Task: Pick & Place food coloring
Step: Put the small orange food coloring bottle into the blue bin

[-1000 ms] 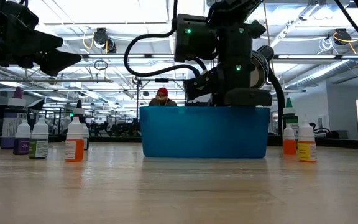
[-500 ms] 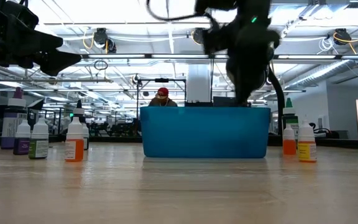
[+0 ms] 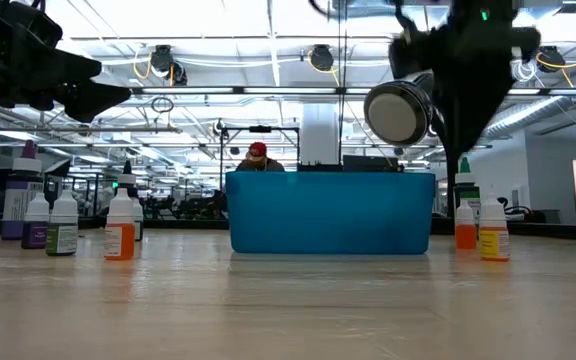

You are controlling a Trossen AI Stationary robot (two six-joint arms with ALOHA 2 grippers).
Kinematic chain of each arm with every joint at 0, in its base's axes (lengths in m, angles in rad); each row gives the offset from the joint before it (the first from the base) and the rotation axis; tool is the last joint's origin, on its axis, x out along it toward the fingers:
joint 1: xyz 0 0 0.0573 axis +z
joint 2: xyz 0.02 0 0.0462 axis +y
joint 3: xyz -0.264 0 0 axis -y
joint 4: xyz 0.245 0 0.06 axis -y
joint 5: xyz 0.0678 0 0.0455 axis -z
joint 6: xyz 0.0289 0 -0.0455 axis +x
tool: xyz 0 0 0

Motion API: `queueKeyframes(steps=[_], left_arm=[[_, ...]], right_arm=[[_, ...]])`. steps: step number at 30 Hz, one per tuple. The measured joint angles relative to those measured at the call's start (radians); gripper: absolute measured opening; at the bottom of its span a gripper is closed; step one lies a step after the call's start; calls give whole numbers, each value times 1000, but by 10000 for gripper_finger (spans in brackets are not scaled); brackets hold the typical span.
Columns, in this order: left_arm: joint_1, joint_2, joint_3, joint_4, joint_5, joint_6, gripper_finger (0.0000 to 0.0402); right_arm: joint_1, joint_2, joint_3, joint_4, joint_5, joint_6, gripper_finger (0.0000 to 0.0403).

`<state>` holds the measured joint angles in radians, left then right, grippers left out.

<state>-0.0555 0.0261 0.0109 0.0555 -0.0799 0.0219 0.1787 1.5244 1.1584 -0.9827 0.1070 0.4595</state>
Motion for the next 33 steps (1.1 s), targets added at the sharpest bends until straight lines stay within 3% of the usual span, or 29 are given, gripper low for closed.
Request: queueKeyframes(steps=[14,33], left_arm=[[0,0,0,0,0,0,365],[0,0,0,0,0,0,365]], right_arm=[[-8,0,-197,270,-5,-38,169],[-51,13,-326,466,-49,-78,169]])
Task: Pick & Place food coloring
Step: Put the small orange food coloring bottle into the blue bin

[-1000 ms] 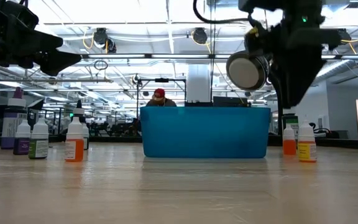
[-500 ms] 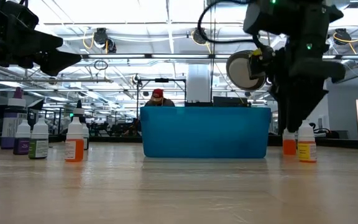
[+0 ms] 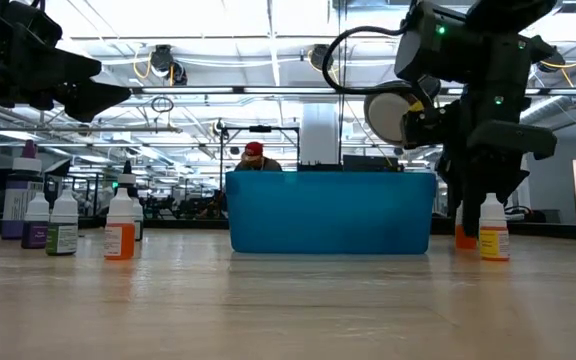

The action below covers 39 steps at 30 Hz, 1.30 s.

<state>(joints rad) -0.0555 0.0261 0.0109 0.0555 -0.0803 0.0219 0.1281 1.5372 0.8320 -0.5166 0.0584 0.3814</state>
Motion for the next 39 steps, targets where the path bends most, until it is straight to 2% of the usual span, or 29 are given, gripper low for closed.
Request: queueKeyframes(steps=[30,34,39], left_arm=[[0,0,0,0,0,0,365],[0,0,0,0,0,0,365],[0,0,0,0,0,0,365]], right_arm=[[-3,0,-40,59,-8,3,167],[-5,0,-40,57,-5,1,141],[-16,0,-40,60,-4,-2,75]])
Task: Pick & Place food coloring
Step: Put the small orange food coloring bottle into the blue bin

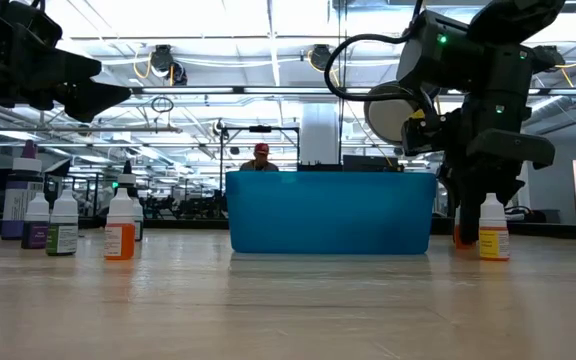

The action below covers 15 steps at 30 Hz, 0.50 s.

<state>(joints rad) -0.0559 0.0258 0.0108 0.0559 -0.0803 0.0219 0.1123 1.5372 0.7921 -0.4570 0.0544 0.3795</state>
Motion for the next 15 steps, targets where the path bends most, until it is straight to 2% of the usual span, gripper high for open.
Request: queueKeyframes(steps=[2,8,12,15], left_arm=[[0,0,0,0,0,0,365],[0,0,0,0,0,0,365],[0,0,0,0,0,0,365],[0,0,0,0,0,0,365]], right_arm=[[-1,0,0,10,0,-14,54],[2,-6,5,16,0,-59,54],[3,-11,78,-129,7,-59,54],[18,-12,180,-287,79,-70,54]])
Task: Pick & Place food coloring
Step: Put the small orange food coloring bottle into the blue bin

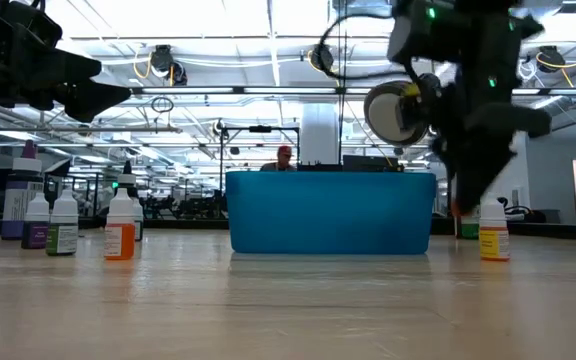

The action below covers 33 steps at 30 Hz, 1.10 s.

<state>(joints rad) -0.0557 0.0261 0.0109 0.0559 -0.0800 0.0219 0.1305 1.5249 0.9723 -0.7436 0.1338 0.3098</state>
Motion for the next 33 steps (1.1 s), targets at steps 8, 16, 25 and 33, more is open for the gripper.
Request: queueKeyframes(steps=[8,16,25,33], left_arm=[[0,0,0,0,0,0,365],[0,0,0,0,0,0,365],[0,0,0,0,0,0,365],[0,0,0,0,0,0,365]], right_arm=[[51,3,403,-145,107,-108,54],[68,214,887,-313,133,-235,54],[49,586,1230,-515,31,-339,54],[40,772,1229,-507,-61,-421,54]])
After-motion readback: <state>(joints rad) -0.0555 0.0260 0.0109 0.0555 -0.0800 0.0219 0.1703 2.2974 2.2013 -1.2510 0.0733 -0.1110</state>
